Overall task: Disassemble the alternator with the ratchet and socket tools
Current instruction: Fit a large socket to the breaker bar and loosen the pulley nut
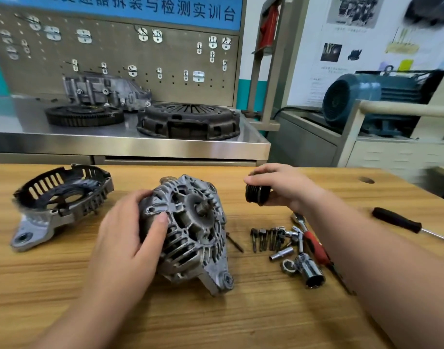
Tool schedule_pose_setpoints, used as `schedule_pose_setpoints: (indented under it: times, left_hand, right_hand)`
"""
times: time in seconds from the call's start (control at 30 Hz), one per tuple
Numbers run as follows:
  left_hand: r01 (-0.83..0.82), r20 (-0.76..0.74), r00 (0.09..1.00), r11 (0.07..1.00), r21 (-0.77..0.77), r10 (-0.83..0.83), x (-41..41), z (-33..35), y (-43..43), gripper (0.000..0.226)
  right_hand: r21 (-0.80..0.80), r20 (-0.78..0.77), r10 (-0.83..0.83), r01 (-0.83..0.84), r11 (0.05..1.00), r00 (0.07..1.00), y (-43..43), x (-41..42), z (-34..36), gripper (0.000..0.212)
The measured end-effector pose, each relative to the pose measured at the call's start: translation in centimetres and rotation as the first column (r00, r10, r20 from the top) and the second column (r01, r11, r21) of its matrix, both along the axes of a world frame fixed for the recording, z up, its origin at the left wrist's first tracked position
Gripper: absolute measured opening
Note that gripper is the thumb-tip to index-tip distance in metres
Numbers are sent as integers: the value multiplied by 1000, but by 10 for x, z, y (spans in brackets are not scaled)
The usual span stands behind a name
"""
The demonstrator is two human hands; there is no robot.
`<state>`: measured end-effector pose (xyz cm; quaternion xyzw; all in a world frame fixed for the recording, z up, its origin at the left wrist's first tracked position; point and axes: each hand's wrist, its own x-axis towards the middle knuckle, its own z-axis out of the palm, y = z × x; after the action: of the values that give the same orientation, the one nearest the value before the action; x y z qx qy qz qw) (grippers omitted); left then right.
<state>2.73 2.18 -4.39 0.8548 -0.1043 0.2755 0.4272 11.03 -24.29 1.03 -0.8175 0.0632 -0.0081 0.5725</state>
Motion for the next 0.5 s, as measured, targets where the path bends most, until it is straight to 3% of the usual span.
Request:
schedule_pose_setpoints:
  times: [0.33,0.5]
  left_hand:
    - [10,-10,1000,997,-83,-11,2,-4,1,59]
    - [33,-55,997,980,-198,-45,4,-5,6,57]
  right_hand:
    - [-285,33,-115,120,951,993,5,30,-49,38]
    - [-536,26,-18,29,844,999,6,29,-50,32]
